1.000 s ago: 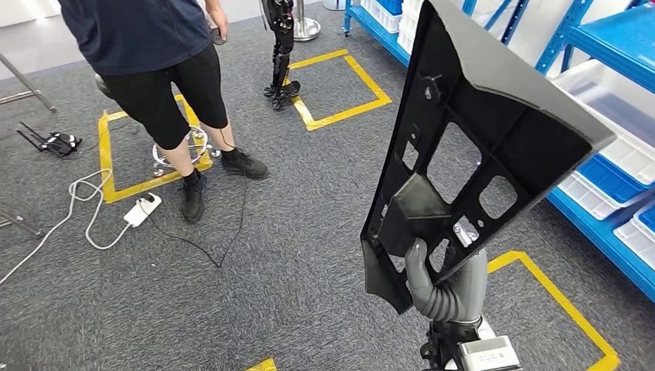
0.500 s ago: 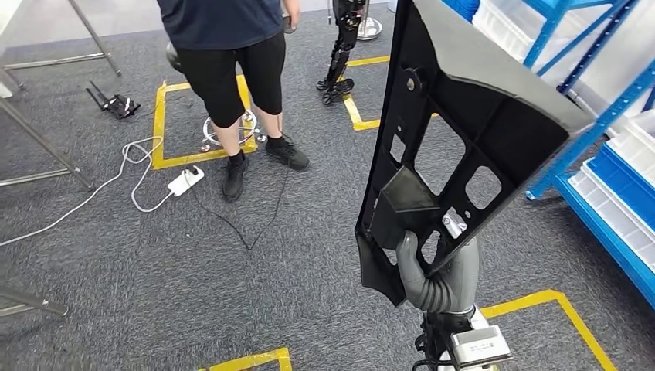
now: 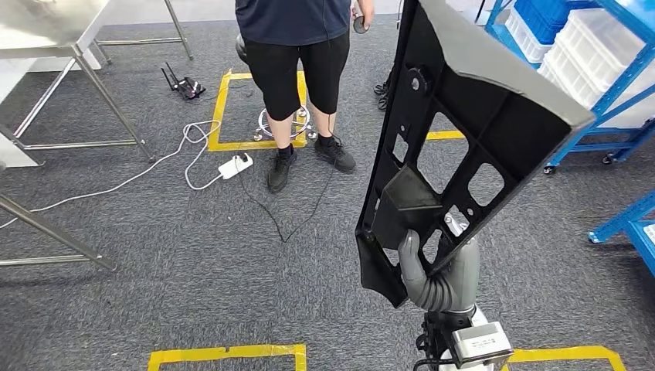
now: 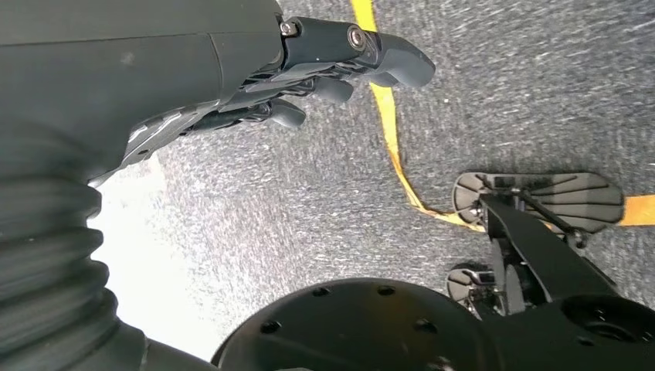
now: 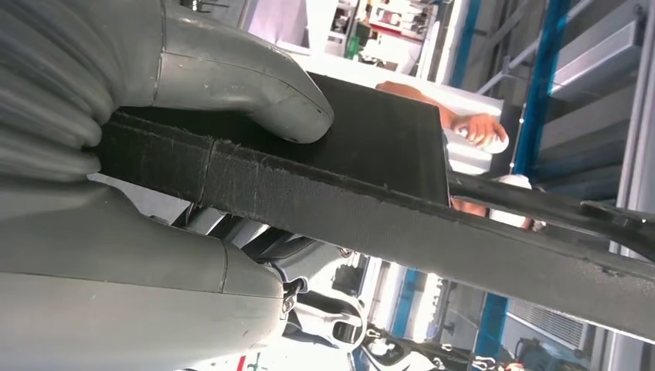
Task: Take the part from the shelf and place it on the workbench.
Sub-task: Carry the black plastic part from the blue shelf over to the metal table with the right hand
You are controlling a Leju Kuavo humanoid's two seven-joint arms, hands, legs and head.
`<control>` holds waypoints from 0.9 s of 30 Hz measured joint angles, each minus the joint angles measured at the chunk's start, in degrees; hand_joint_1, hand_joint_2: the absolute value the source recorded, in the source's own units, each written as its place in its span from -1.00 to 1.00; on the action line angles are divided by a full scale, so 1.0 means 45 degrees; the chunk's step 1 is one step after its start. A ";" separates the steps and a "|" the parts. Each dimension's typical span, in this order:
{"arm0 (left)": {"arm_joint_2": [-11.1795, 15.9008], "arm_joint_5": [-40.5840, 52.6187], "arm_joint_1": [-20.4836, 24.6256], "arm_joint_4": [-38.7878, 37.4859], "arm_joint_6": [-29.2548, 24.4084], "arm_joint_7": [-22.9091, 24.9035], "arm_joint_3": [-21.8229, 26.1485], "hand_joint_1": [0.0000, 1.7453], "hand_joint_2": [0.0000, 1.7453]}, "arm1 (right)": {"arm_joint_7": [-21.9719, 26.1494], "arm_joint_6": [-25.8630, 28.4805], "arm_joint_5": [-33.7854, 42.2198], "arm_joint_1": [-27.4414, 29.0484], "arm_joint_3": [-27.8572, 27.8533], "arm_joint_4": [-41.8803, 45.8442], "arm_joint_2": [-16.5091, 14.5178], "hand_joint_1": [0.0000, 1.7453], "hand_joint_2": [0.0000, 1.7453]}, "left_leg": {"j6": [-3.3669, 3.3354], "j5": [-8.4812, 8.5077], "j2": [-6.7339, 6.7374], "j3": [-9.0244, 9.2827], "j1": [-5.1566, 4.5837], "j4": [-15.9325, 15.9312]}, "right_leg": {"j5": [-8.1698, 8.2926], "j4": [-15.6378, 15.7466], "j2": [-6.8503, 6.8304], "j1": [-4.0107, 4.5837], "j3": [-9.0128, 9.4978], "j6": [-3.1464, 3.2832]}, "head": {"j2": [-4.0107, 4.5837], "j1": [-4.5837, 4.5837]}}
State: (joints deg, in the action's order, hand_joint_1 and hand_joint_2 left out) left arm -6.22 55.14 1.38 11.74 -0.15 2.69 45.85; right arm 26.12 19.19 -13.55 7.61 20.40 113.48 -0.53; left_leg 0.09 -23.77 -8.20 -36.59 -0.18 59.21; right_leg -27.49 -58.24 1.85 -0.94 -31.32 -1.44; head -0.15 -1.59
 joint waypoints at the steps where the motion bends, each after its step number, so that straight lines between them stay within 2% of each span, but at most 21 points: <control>1: 0.0009 0.0011 -0.0008 0.0001 -0.0043 -0.0027 0.0001 -1.00 1.00 | 0.0001 0.0000 -0.0002 0.0003 -0.0007 0.0000 -0.0010 1.00 1.00 | 0.0052 -0.0225 0.0381 -0.0146 -0.0024 0.0335 | 0.0017 0.0022 -0.0171 -0.0029 0.0021 0.0074 | 0.0000 -0.0033; 3: 0.0035 0.0024 0.0015 0.0012 -0.0184 -0.0131 0.0011 -1.00 1.00 | 0.0004 0.0004 -0.0007 0.0023 -0.0024 0.0000 -0.0027 1.00 1.00 | 0.0146 -0.1064 0.1307 -0.0795 -0.0051 0.1802 | -0.0006 0.0033 -0.0546 0.0000 0.0059 0.0184 | 0.0000 -0.0084; 5: 0.0064 0.0022 0.0029 0.0028 -0.0327 -0.0261 0.0059 -1.00 1.00 | 0.0005 0.0008 -0.0010 0.0052 -0.0044 0.0000 -0.0028 1.00 1.00 | 0.0209 -0.1689 0.1655 -0.1510 -0.0014 0.3339 | -0.0040 0.0030 -0.0944 0.0059 0.0075 0.0251 | 0.0000 -0.0097; 6: 0.0075 0.0018 0.0021 0.0034 -0.0395 -0.0325 0.0100 -1.00 1.00 | 0.0005 0.0010 -0.0010 0.0065 -0.0053 0.0000 -0.0028 1.00 1.00 | 0.0222 -0.1654 0.1712 -0.1579 0.0003 0.3522 | -0.0057 0.0029 -0.1132 0.0070 0.0087 0.0269 | 0.0000 -0.0101; 7: 0.0090 0.0011 0.0008 0.0039 -0.0461 -0.0381 0.0146 -1.00 1.00 | 0.0007 0.0010 -0.0010 0.0075 -0.0059 0.0000 -0.0028 1.00 1.00 | 0.0223 -0.1378 0.1791 -0.1366 0.0017 0.3159 | -0.0081 0.0029 -0.1312 0.0072 0.0113 0.0273 | 0.0000 -0.0101; 8: 0.0109 0.0003 -0.0003 0.0045 -0.0521 -0.0447 0.0188 -1.00 1.00 | 0.0010 0.0011 -0.0008 0.0079 -0.0064 0.0000 -0.0028 1.00 1.00 | 0.0209 -0.0978 0.1971 -0.0937 0.0024 0.2401 | -0.0113 0.0028 -0.1471 0.0074 0.0156 0.0264 | 0.0000 -0.0103; 10: 0.0152 -0.0076 -0.0003 0.0064 -0.0616 -0.0721 0.0258 -1.00 1.00 | 0.0032 0.0034 -0.0005 0.0094 -0.0087 0.0000 -0.0024 1.00 1.00 | 0.0155 -0.0410 0.2568 -0.0024 -0.0035 0.0771 | -0.0212 0.0013 -0.1762 0.0154 0.0238 0.0180 | 0.0000 -0.0097; 11: 0.0171 -0.0143 0.0006 0.0074 -0.0652 -0.0936 0.0308 -1.00 1.00 | 0.0053 0.0051 -0.0004 0.0112 -0.0112 0.0000 -0.0020 1.00 1.00 | 0.0105 -0.0320 0.2746 0.0202 -0.0080 0.0341 | -0.0257 0.0005 -0.1892 0.0206 0.0268 0.0126 | 0.0000 -0.0083; 12: 0.0186 -0.0215 0.0014 0.0080 -0.0690 -0.1170 0.0380 -1.00 1.00 | 0.0080 0.0068 -0.0004 0.0132 -0.0137 0.0000 -0.0012 1.00 1.00 | 0.0043 -0.0333 0.2770 0.0266 -0.0135 0.0167 | -0.0289 0.0013 -0.2035 0.0253 0.0291 0.0068 | 0.0000 -0.0068; 14: 0.0203 -0.0331 0.0003 0.0085 -0.0758 -0.1518 0.0532 -1.00 1.00 | 0.0128 0.0086 -0.0001 0.0163 -0.0178 0.0006 0.0000 1.00 1.00 | -0.0125 -0.0286 0.2401 0.0224 -0.0143 0.0094 | -0.0341 0.0038 -0.2278 0.0266 0.0327 -0.0040 | 0.0000 -0.0051; 15: 0.0205 -0.0362 -0.0003 0.0085 -0.0782 -0.1610 0.0595 -1.00 1.00 | 0.0141 0.0094 0.0000 0.0172 -0.0188 0.0013 0.0006 1.00 1.00 | -0.0208 -0.0253 0.2226 0.0232 -0.0118 0.0045 | -0.0421 -0.0048 -0.2142 0.0245 0.0300 -0.0089 | 0.0000 -0.0042; 16: 0.0209 -0.0386 -0.0004 0.0086 -0.0792 -0.1666 0.0643 -1.00 1.00 | 0.0159 0.0100 0.0001 0.0189 -0.0197 0.0025 0.0012 1.00 1.00 | -0.0295 -0.0207 0.2067 0.0246 -0.0073 -0.0003 | -0.0598 -0.0351 -0.1811 0.0224 0.0170 -0.0105 | 0.0000 -0.0036; 18: 0.0217 -0.0399 0.0023 0.0087 -0.0800 -0.1769 0.0733 -1.00 1.00 | 0.0194 0.0110 0.0002 0.0263 -0.0217 0.0044 0.0044 1.00 1.00 | -0.0415 -0.0151 0.1733 0.0244 -0.0020 -0.0044 | -0.1213 -0.1746 -0.0913 0.0175 -0.0508 -0.0048 | 0.0000 -0.0001; 19: 0.0221 -0.0405 0.0036 0.0089 -0.0806 -0.1861 0.0778 -1.00 1.00 | 0.0210 0.0114 0.0002 0.0312 -0.0234 0.0049 0.0067 1.00 1.00 | -0.0453 -0.0135 0.1543 0.0222 -0.0015 -0.0043 | -0.1538 -0.2648 -0.0647 0.0166 -0.0982 -0.0010 | 0.0000 0.0004; 20: 0.0223 -0.0411 0.0043 0.0089 -0.0814 -0.1972 0.0819 -1.00 1.00 | 0.0217 0.0118 0.0004 0.0356 -0.0254 0.0049 0.0091 1.00 1.00 | -0.0468 -0.0126 0.1328 0.0205 -0.0018 -0.0042 | -0.1737 -0.3358 -0.0530 0.0160 -0.1387 -0.0013 | 0.0000 0.0012; 21: 0.0225 -0.0416 0.0039 0.0089 -0.0823 -0.2083 0.0849 -1.00 1.00 | 0.0221 0.0120 0.0004 0.0387 -0.0271 0.0049 0.0111 1.00 1.00 | -0.0477 -0.0115 0.1111 0.0195 -0.0021 -0.0040 | -0.1740 -0.3643 -0.0481 0.0158 -0.1601 -0.0065 | 0.0000 0.0011; 22: 0.0226 -0.0420 0.0033 0.0089 -0.0833 -0.2178 0.0872 -1.00 1.00 | 0.0226 0.0123 0.0004 0.0408 -0.0285 0.0049 0.0124 1.00 1.00 | -0.0476 -0.0102 0.0893 0.0197 -0.0022 -0.0037 | -0.1527 -0.3408 -0.0433 0.0155 -0.1560 -0.0158 | 0.0000 0.0010; 23: 0.0226 -0.0421 0.0028 0.0087 -0.0838 -0.2242 0.0884 -1.00 1.00 | 0.0230 0.0124 0.0005 0.0421 -0.0293 0.0049 0.0130 1.00 1.00 | -0.0463 -0.0086 0.0684 0.0202 -0.0018 -0.0035 | -0.1155 -0.2698 -0.0326 0.0144 -0.1277 -0.0266 | 0.0000 0.0011; 24: 0.0225 -0.0421 0.0025 0.0087 -0.0842 -0.2290 0.0889 -1.00 1.00 | 0.0232 0.0125 0.0005 0.0428 -0.0296 0.0049 0.0133 1.00 1.00 | -0.0435 -0.0064 0.0488 0.0201 -0.0008 -0.0033 | -0.0741 -0.1734 -0.0046 0.0112 -0.0859 -0.0350 | 0.0000 0.0014; 26: 0.0222 -0.0421 0.0023 0.0087 -0.0842 -0.2361 0.0903 -1.00 1.00 | 0.0240 0.0124 0.0005 0.0444 -0.0299 0.0053 0.0136 1.00 1.00 | -0.0338 -0.0025 0.0159 0.0165 -0.0049 -0.0007 | -0.0200 -0.0322 0.0408 0.0091 -0.0234 -0.0311 | 0.0000 0.0006; 27: 0.0221 -0.0421 0.0006 0.0087 -0.0842 -0.2386 0.0918 -1.00 1.00 | 0.0246 0.0123 0.0006 0.0449 -0.0301 0.0057 0.0138 1.00 1.00 | -0.0278 0.0000 0.0030 0.0136 -0.0061 -0.0015 | -0.0109 -0.0050 0.0512 0.0103 -0.0091 -0.0223 | 0.0000 0.0000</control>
State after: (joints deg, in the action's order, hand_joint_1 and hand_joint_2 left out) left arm -5.23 53.24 1.41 12.13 -3.93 -8.04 49.98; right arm 27.23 19.74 -13.52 9.64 19.04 113.74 0.09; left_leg -1.16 -23.77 -8.06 -35.98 -0.45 59.15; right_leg -27.99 -58.46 4.15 -0.48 -31.73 -2.45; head -0.15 -1.59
